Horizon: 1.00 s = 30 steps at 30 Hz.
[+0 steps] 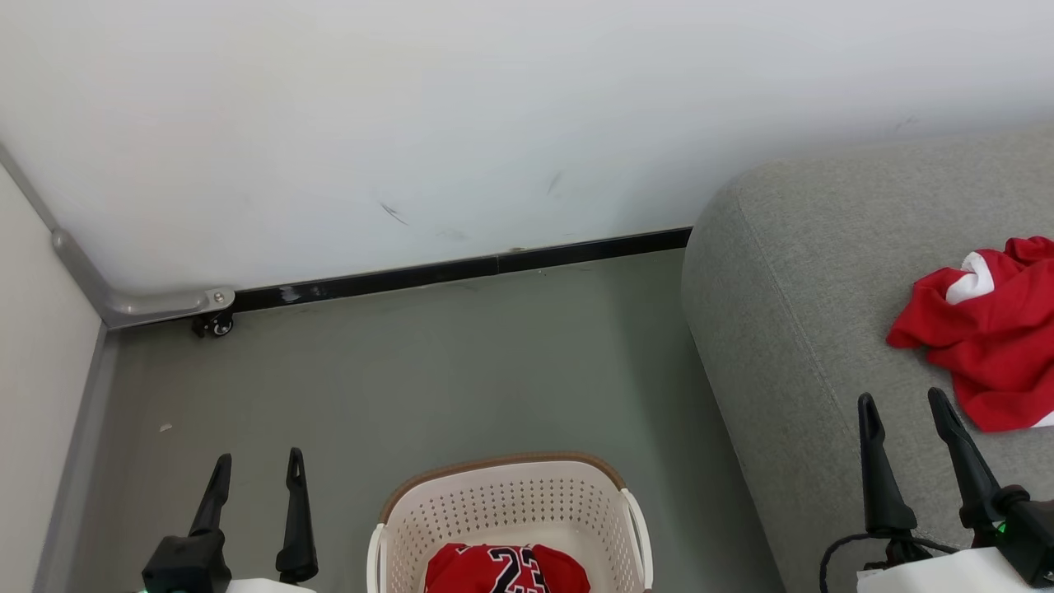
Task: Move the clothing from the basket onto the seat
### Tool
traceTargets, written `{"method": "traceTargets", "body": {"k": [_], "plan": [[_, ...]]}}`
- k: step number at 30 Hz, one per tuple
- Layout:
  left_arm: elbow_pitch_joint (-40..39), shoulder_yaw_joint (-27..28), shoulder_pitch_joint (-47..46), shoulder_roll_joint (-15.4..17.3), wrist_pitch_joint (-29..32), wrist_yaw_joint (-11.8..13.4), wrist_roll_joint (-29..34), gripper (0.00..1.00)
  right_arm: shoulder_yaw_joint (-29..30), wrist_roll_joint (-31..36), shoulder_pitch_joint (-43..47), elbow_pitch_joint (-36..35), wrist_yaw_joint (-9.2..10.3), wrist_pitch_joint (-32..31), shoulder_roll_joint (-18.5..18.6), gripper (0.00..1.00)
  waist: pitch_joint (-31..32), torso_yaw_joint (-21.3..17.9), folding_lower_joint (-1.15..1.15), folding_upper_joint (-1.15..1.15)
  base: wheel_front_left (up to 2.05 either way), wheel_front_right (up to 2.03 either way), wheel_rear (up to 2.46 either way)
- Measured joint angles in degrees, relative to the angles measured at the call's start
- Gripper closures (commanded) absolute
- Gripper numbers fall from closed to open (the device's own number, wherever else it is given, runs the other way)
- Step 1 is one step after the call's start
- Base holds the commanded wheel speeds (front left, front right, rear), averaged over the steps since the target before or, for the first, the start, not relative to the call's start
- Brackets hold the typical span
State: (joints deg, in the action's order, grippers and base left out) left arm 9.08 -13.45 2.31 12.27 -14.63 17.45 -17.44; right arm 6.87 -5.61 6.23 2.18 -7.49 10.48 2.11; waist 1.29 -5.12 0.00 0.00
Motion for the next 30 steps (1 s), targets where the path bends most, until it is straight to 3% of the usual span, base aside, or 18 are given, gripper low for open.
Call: {"method": "traceTargets", "body": {"k": [30], "plan": [[-2.03, 0.15, 0.93, 0.45, 0.00, -0.40, 0.79, 0.00, -0.41, 0.00, 0.78, -3.19, 0.00, -2.00, 0.00, 0.00, -2.82, 0.65, 0.00, 0.00, 0.00, 0.00, 0.00]]}}
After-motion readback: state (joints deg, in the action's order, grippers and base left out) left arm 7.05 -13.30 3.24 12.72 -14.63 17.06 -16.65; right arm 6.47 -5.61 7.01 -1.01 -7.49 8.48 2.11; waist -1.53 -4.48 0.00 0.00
